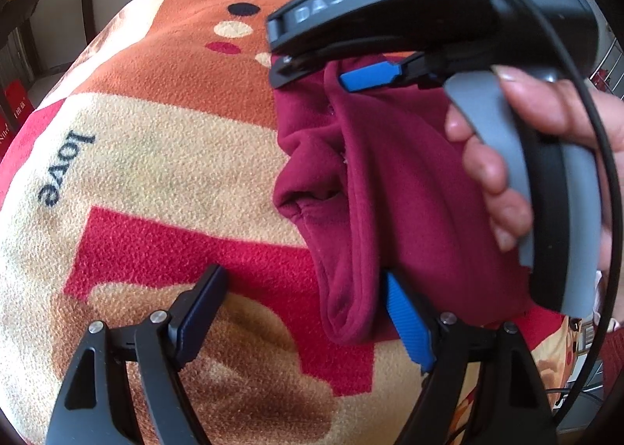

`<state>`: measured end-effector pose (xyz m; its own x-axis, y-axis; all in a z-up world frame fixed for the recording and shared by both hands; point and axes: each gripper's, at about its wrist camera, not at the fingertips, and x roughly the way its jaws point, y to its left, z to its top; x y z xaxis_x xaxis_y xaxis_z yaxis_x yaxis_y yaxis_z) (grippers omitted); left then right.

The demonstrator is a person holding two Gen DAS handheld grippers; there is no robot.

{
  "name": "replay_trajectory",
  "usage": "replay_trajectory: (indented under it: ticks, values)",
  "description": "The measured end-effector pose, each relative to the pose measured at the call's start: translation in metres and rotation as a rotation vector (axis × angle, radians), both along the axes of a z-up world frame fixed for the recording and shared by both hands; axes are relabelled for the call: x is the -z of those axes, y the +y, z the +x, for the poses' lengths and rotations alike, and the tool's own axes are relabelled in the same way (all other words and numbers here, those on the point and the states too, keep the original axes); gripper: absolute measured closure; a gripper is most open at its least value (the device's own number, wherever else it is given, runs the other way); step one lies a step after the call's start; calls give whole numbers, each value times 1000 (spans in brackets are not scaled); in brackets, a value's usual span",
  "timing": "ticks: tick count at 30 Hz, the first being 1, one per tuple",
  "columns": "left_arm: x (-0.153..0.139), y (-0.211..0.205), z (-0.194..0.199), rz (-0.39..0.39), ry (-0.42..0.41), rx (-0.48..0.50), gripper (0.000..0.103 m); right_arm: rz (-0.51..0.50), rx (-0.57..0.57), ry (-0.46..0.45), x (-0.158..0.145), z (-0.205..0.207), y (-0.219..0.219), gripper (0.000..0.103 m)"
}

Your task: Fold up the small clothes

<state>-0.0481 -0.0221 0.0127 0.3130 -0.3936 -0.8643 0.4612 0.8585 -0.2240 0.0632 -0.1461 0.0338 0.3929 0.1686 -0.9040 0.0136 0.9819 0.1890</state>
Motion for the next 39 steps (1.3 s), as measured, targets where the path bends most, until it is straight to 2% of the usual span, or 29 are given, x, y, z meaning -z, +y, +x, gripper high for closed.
replay_trajectory:
  ticks: [7,9,10,11,12,14,16,17,20,22,24,26,29,30,32,34,37,39]
  values:
    - [-2,-2,-1,19,-15,5,16,-103,-62,-5,11,5,19,41]
    - [-5,-4,-2,35,-29,13,16,-136,-83,-18,14,4,19,41]
    - [-5,-4,-2,36,-29,13,16,-146,-89,-27,14,2,19,44]
    - [-7,-3,-1,31,-25,11,16,-162,-84,-38,13,-1,17,59]
    - [-8,-2,1,18,-20,5,16,-173,-70,-45,11,-3,13,69]
    - [-12,2,5,-8,-18,-18,16,-81,-50,-59,4,-10,-6,87]
    - [-16,2,9,-31,-22,-30,16,20,-26,-62,-2,-16,-23,101]
    - [-18,2,11,-43,-28,-29,16,76,-15,-74,-8,-20,-32,103]
    - [-22,-3,17,-79,-45,-36,18,163,12,-122,-26,-33,-56,103]
    - [-24,-11,21,-127,-23,-17,27,210,29,-136,-34,-40,-67,103]
    - [-21,-22,22,-157,8,15,65,253,49,-137,-38,-46,-79,103]
    - [-21,-31,20,-165,21,37,73,276,56,-128,-39,-50,-84,103]
    - [-29,-37,12,-172,-20,66,81,283,61,-133,-42,-54,-90,103]
    - [-32,-37,9,-169,-36,74,82,285,64,-126,-46,-54,-94,101]
    - [-34,-38,6,-168,-42,78,84,275,90,-112,-46,-51,-93,76]
    - [-35,-37,6,-171,-43,77,84,258,113,-111,-47,-48,-90,64]
    - [-37,-35,4,-170,-50,78,85,226,119,-94,-47,-37,-82,59]
    - [-38,-39,3,-165,-58,81,85,195,81,-44,-40,-24,-68,58]
